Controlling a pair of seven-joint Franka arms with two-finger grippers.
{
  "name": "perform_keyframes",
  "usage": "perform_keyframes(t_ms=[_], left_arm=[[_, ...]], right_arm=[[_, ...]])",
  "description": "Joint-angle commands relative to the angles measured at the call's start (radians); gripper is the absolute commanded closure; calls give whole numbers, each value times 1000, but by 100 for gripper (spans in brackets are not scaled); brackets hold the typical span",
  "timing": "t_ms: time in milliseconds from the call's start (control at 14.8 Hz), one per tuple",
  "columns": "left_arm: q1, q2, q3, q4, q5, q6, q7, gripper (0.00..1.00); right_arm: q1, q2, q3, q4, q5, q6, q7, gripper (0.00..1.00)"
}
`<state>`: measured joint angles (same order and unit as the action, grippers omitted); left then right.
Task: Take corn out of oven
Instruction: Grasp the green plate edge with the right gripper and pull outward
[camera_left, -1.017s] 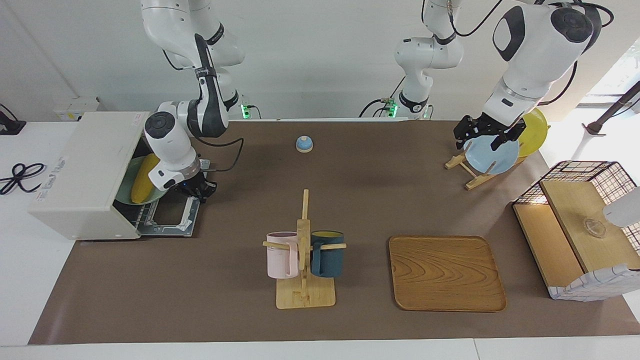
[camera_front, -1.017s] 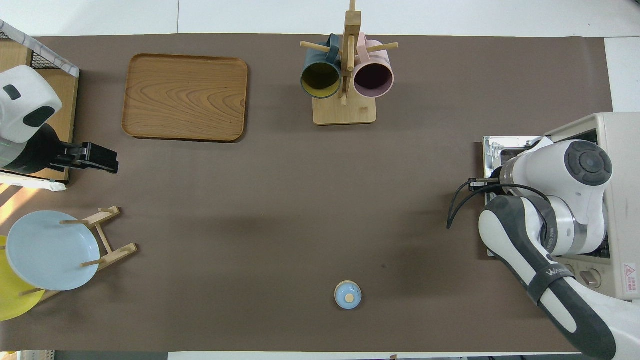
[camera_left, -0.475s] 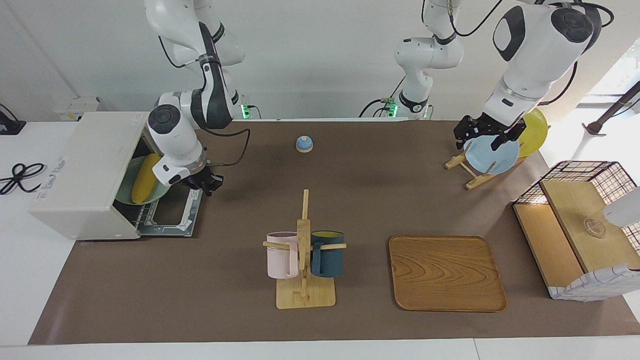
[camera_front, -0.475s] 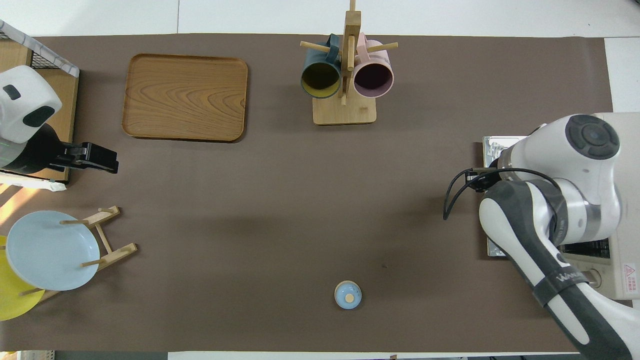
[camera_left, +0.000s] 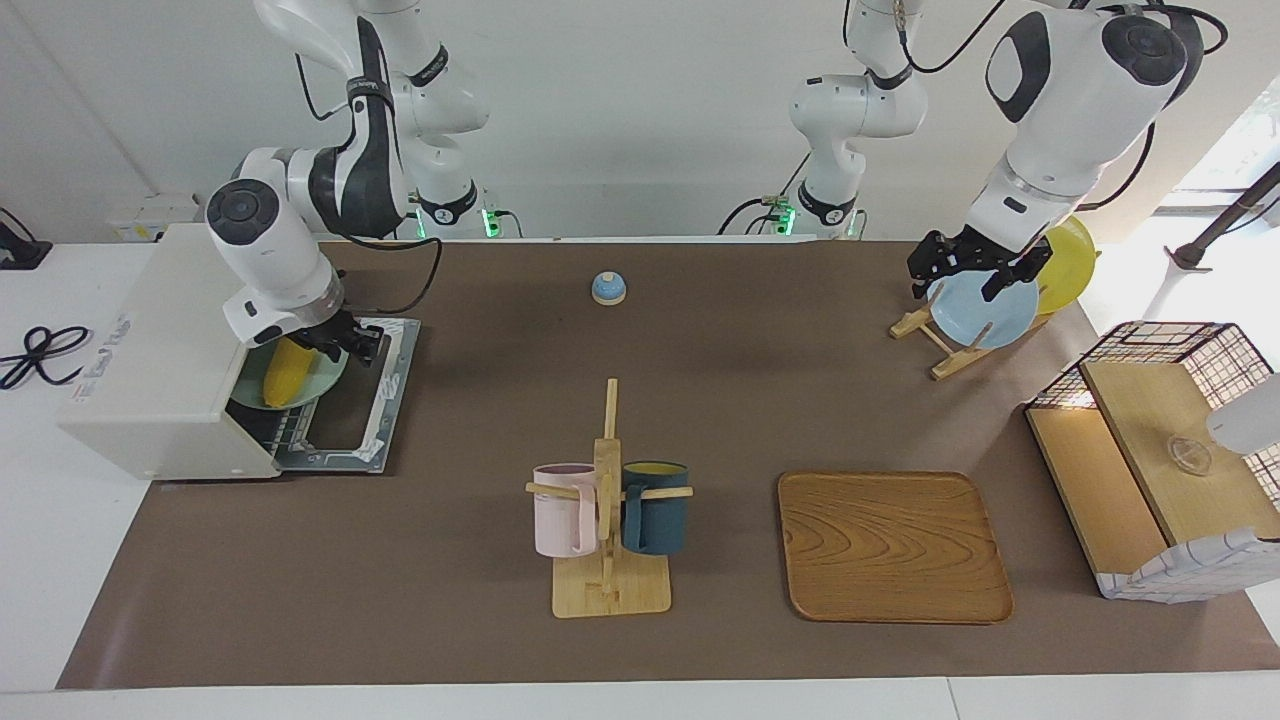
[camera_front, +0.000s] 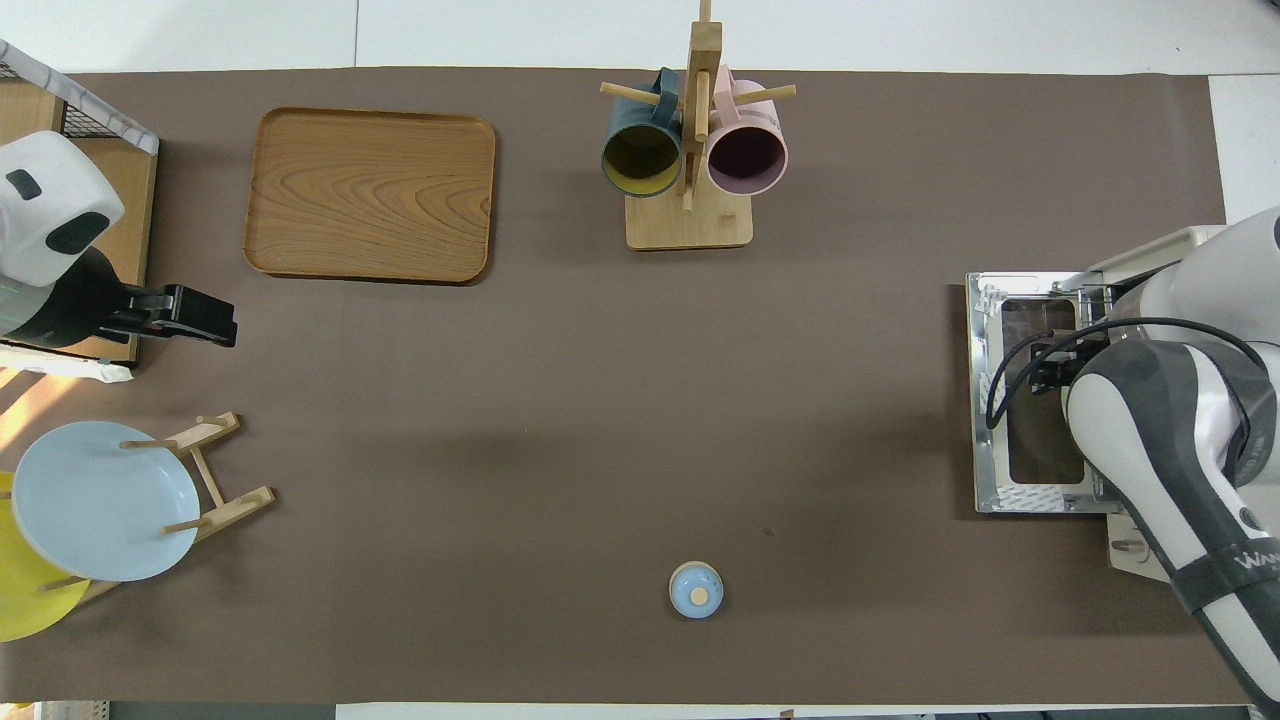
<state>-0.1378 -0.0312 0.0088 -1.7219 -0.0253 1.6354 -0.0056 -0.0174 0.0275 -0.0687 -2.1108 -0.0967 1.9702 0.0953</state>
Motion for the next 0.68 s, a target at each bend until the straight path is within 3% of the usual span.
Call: perform_keyframes(t_ms=[0, 136, 271, 339, 475, 610], left_arm=[[1, -26, 0, -24, 21, 11, 2, 0], [1, -26, 0, -24, 21, 11, 2, 0], [0, -26, 0, -24, 21, 11, 2, 0], [0, -26, 0, -24, 21, 12, 2, 0], [1, -26, 0, -24, 21, 11, 1, 0], [1, -26, 0, -24, 21, 1, 2, 0]], right_arm=[[-38, -32, 6, -69, -9, 64, -60, 53], [-46, -43, 6, -106, -9, 103, -81, 57], [-53, -47, 6, -120, -9, 119, -92, 67], [-58, -47, 7, -124, -9, 124, -94, 74], [-58, -57, 7, -147, -9, 145, -94, 100], [-43, -55, 9, -138, -11, 131, -117, 100]])
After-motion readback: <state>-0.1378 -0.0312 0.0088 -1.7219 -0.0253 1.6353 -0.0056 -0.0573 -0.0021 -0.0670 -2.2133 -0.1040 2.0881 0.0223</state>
